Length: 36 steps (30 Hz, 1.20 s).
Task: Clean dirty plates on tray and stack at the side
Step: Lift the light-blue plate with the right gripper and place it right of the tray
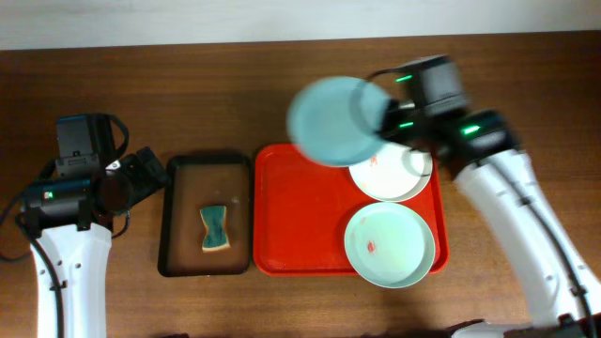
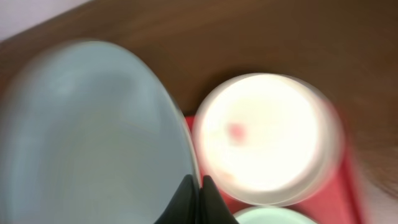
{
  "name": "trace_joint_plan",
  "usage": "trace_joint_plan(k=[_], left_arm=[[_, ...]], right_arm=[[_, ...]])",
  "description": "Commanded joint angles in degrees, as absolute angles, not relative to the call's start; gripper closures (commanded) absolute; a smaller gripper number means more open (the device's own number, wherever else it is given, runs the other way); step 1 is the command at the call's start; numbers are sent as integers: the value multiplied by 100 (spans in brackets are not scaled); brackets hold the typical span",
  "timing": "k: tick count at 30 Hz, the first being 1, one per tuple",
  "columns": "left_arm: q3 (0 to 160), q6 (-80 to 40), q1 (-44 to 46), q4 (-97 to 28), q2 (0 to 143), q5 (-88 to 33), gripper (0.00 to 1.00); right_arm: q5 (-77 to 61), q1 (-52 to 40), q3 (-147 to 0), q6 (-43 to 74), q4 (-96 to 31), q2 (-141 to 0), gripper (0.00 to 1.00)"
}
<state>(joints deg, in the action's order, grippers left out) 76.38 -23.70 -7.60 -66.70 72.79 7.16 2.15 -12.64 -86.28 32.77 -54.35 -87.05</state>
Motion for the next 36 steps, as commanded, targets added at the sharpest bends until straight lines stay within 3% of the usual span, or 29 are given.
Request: trace_joint_plan(k=[1, 4, 7, 15, 21, 25, 29, 35, 36], left_arm=[[7660, -2462, -777, -6676, 7262, 777, 1], [7660, -2462, -779, -6676, 7262, 777, 1], [7660, -2462, -779, -6676, 7262, 777, 1], [7660, -2462, -779, -6676, 7262, 777, 1], [7660, -2462, -779, -6676, 7262, 777, 1], [7660, -2462, -779, -6676, 7262, 777, 1], [7660, -2462, -779, -6676, 7262, 777, 1], [7660, -2462, -779, -6676, 7262, 777, 1], [7660, -2462, -779, -6676, 7262, 777, 1]], right_arm=[[-237, 172, -8606, 3277, -5918, -8687, 96], [-237, 1496, -8604, 3087, -6600, -8851, 96], [-126, 2110, -8313, 3089, -6663, -8862, 96], [25, 2263, -6630, 3096, -5157, -8866, 96], [471, 2263, -6230, 3094, -4751, -8866, 96], [-864, 2709, -6261, 3089, -4388, -8860, 96], [-445, 3636, -6257, 3089, -4731, -8860, 96], [202, 3597, -5551, 3094, -4327, -8879, 95], [198, 3597, -5450, 3094, -4239, -8879, 89]])
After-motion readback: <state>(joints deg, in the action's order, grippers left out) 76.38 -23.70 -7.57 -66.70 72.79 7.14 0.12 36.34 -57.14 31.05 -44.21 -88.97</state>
